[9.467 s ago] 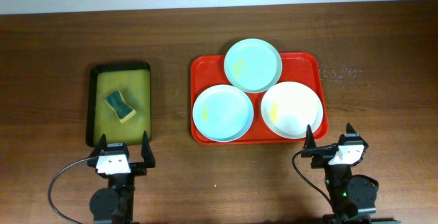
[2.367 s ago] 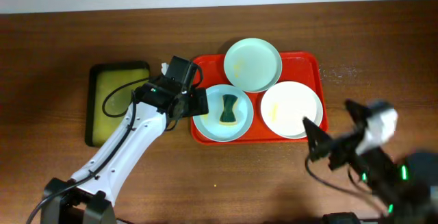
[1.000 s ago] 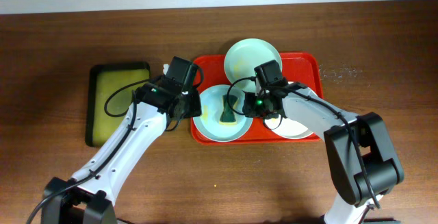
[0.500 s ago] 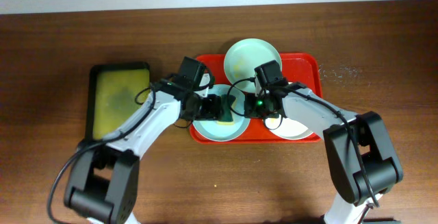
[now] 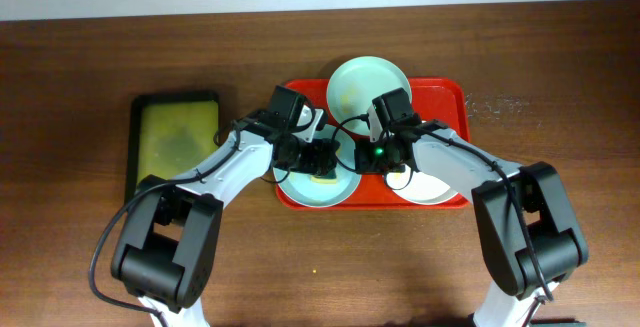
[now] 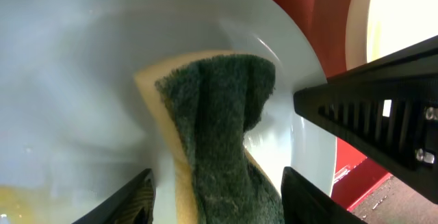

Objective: Clean dirty plates on tray and stack at the side
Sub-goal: 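Hold plate with right gripper and scrub it with the left-held sponge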

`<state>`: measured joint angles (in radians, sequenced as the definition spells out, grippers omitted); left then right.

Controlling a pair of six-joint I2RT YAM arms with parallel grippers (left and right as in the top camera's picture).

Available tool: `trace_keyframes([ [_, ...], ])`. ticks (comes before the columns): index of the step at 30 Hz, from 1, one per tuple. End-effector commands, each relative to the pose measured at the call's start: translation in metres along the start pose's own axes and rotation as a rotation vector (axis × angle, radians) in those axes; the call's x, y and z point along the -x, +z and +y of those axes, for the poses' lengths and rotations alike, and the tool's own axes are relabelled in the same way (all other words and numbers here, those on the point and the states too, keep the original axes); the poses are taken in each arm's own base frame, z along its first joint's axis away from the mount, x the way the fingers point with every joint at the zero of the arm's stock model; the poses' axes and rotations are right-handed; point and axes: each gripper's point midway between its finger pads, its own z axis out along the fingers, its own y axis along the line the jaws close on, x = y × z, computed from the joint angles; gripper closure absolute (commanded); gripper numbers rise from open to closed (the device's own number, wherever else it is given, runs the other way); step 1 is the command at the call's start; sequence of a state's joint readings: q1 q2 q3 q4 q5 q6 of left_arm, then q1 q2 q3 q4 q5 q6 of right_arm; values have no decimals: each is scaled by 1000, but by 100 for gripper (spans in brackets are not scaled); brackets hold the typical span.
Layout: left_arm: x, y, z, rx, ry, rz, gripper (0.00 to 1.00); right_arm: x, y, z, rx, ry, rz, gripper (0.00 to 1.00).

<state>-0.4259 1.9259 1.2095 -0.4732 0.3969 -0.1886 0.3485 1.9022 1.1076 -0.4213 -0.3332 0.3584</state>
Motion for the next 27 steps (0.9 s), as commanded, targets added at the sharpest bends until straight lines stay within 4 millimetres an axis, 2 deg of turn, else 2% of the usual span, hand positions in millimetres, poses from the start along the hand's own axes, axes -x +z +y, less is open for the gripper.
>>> trace_keyframes([
  [1,-2,5,-6,-34,30,12,48,-8,5,5,24,-21,30,96],
  [3,0,5,-6,-35,35,3,58,-8,5,5,24,-21,30,96],
  [6,8,2,-9,-35,65,-16,66,-8,5,5,24,-21,30,96],
  [7,8,3,-9,-33,68,-16,73,-8,5,5,24,-21,30,96],
  [10,7,5,-3,30,76,-14,85,-8,5,5,23,-21,30,96],
  [13,-1,15,-4,73,95,9,92,-8,5,5,23,-21,30,96],
  [15,-3,19,5,137,100,16,100,-8,5,5,23,-21,30,96],
  [18,-6,3,56,418,-30,-1,100,-8,5,4,20,-21,29,96],
  [21,-11,-21,97,610,-107,-6,100,-8,5,3,16,-21,29,96],
  [24,-5,-42,110,670,-129,-40,100,-8,5,3,16,-20,29,96],
  [27,11,-65,104,683,-126,-118,100,-8,5,3,16,-20,29,96],
])
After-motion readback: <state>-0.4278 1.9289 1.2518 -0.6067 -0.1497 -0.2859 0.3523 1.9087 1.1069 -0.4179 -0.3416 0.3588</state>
